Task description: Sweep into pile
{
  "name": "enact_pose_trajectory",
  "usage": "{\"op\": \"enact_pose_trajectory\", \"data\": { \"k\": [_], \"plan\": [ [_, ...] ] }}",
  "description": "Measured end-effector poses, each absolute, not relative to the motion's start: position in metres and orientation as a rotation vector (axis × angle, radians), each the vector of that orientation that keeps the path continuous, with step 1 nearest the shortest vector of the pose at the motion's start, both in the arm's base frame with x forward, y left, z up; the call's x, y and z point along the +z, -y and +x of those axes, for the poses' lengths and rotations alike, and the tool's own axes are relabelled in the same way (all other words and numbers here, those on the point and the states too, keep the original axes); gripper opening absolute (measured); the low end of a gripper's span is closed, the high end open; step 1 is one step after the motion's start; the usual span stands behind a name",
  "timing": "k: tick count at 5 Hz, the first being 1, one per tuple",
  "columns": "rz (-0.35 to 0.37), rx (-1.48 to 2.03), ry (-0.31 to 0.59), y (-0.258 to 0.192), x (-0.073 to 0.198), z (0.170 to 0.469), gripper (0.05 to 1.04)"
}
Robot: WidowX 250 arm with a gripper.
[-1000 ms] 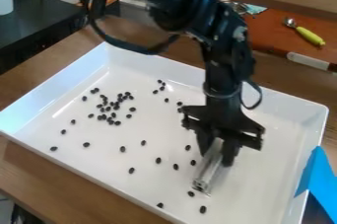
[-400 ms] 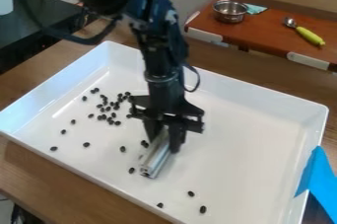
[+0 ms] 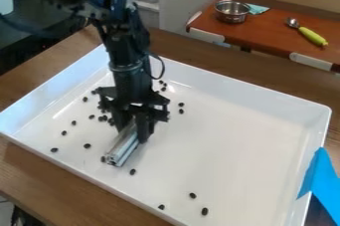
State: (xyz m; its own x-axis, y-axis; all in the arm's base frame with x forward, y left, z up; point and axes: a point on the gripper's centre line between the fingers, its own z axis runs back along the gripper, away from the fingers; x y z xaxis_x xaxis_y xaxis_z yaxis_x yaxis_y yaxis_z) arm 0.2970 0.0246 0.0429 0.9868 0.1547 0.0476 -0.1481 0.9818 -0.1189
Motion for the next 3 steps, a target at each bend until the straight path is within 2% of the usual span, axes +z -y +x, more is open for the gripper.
{"op": "enact_pose_trajectory", "data": {
  "k": [1, 3],
  "plan": [
    [-0.105, 0.148, 0.082, -0.04, 0.042, 0.294, 0.392],
    [-0.031, 0.174, 0.144, -0.094, 0.042, 0.289, 0.392]
  ]
}}
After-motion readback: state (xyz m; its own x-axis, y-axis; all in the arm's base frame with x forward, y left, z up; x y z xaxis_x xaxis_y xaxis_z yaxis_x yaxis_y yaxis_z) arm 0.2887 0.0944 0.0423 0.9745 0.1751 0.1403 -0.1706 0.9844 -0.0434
